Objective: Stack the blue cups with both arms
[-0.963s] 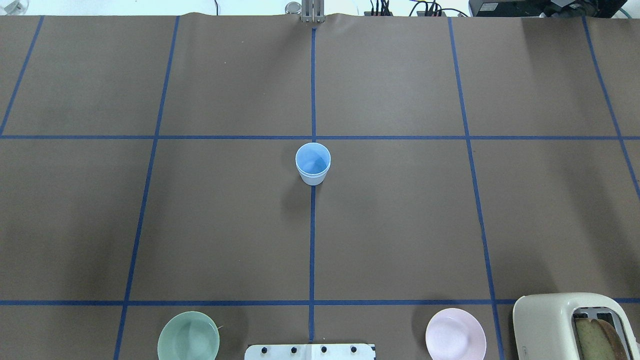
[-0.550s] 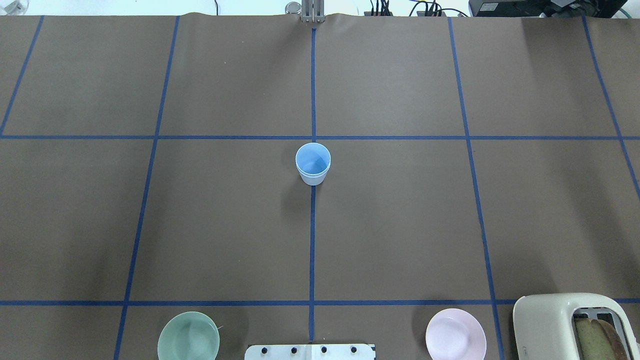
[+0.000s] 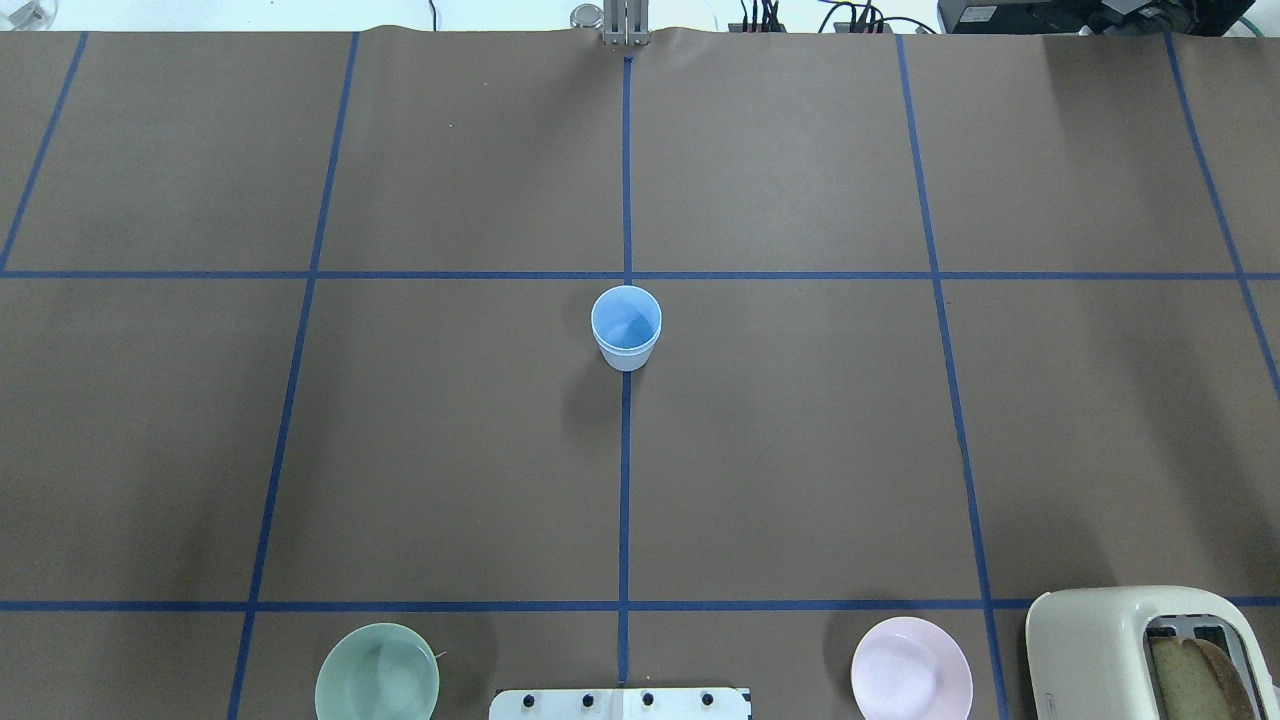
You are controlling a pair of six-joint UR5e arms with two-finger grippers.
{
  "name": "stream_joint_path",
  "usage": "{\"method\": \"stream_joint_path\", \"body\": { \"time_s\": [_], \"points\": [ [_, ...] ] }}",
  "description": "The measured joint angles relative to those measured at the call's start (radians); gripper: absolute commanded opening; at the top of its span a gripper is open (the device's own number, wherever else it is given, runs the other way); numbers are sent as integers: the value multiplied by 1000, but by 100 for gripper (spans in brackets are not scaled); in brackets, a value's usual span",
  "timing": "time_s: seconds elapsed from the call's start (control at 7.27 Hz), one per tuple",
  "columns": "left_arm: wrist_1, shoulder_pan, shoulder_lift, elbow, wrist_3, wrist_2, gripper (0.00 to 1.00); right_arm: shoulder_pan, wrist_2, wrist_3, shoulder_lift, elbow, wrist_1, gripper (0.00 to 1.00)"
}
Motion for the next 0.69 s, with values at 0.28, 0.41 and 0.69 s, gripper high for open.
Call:
{"method": "stream_joint_path", "body": {
  "time_s": [0.28, 0.41, 0.69],
  "points": [
    [0, 0, 0, 2, 0, 0, 99, 0, 4, 8, -5, 7, 5, 100],
    [0, 0, 0, 3, 0, 0, 99, -1, 5, 14, -3, 7, 7, 100],
    [-1, 1, -1, 5, 0, 0, 99, -1, 5, 18, 1, 3, 8, 100]
  ]
}}
